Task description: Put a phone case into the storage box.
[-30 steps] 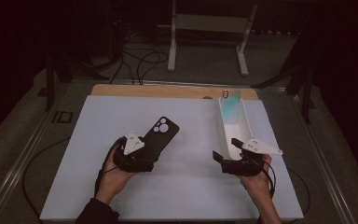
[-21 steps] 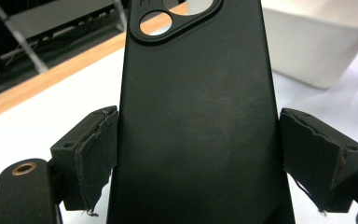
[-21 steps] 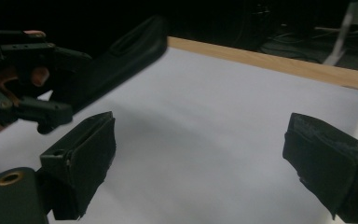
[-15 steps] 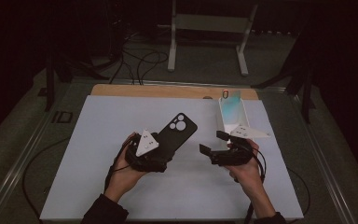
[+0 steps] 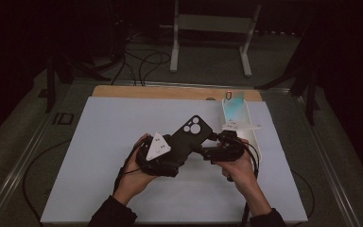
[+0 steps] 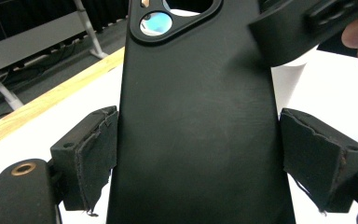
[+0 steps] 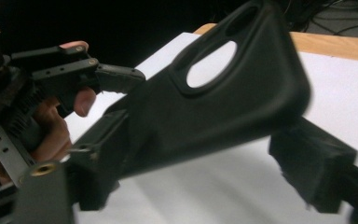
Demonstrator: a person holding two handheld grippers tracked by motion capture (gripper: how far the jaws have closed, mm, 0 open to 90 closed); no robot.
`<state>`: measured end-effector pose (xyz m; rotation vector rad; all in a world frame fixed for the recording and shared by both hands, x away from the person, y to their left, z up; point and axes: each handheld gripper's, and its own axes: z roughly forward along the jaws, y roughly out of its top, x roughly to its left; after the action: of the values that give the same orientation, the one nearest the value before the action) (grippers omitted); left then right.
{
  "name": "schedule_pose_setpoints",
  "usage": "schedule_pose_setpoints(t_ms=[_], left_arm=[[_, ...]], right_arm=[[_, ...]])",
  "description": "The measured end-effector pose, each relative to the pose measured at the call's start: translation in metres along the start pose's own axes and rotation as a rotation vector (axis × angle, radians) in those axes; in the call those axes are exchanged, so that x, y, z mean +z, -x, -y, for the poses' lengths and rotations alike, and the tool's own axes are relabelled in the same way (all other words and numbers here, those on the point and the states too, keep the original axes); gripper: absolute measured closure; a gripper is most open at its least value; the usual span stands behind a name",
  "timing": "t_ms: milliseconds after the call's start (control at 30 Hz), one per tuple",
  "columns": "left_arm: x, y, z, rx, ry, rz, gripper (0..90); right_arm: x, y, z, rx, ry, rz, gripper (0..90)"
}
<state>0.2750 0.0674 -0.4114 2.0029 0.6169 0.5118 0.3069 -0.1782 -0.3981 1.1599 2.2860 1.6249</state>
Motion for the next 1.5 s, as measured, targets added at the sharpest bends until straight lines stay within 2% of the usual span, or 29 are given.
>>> schedule_pose_setpoints(t_ms=[133, 233, 500, 567, 700, 800, 867, 1033, 1200, 1300, 1500], left_arm=[[0.003, 0.003, 0.0, 0.002, -0.001, 0.01, 15.4], [0.005, 0.006, 0.0, 0.005, -0.007, 0.017, 15.4], [0.013, 0.011, 0.002, 0.007, -0.032, 0.025, 15.4], [0.014, 0.012, 0.002, 0.008, -0.037, 0.029, 15.4], [0.015, 0.013, 0.002, 0.009, -0.044, 0.028, 14.9], [0.016, 0.014, 0.002, 0.004, -0.05, 0.008, 13.9], [0.016, 0.011, 0.003, -0.017, -0.056, 0.025, 14.6], [0.012, 0.006, 0.006, -0.04, -0.051, 0.042, 18.7], [0.006, -0.002, 0.011, -0.088, -0.02, 0.099, 19.0], [0.003, -0.007, 0.013, -0.117, -0.017, 0.129, 19.6], [0.001, -0.014, 0.018, -0.148, -0.022, 0.204, 18.3]], right_arm=[[0.003, 0.0, 0.0, 0.033, -0.011, -0.033, 33.6], [0.006, 0.001, 0.0, 0.066, -0.007, -0.084, 43.3], [0.008, -0.004, -0.002, 0.082, 0.003, -0.113, 74.0], [0.007, -0.005, -0.002, 0.087, 0.009, -0.127, 79.2], [0.007, -0.008, -0.001, 0.083, 0.007, -0.122, 81.5], [0.007, -0.01, -0.001, 0.082, 0.012, -0.12, 83.8], [0.008, -0.011, -0.002, 0.069, 0.017, -0.12, 85.5], [0.006, -0.012, -0.002, 0.037, 0.019, -0.121, 85.8], [-0.001, -0.012, -0.004, 0.01, 0.038, -0.122, 85.8], [-0.004, -0.012, -0.004, -0.011, 0.038, -0.118, 85.7], [-0.011, -0.01, -0.003, -0.045, 0.032, -0.114, 85.6]])
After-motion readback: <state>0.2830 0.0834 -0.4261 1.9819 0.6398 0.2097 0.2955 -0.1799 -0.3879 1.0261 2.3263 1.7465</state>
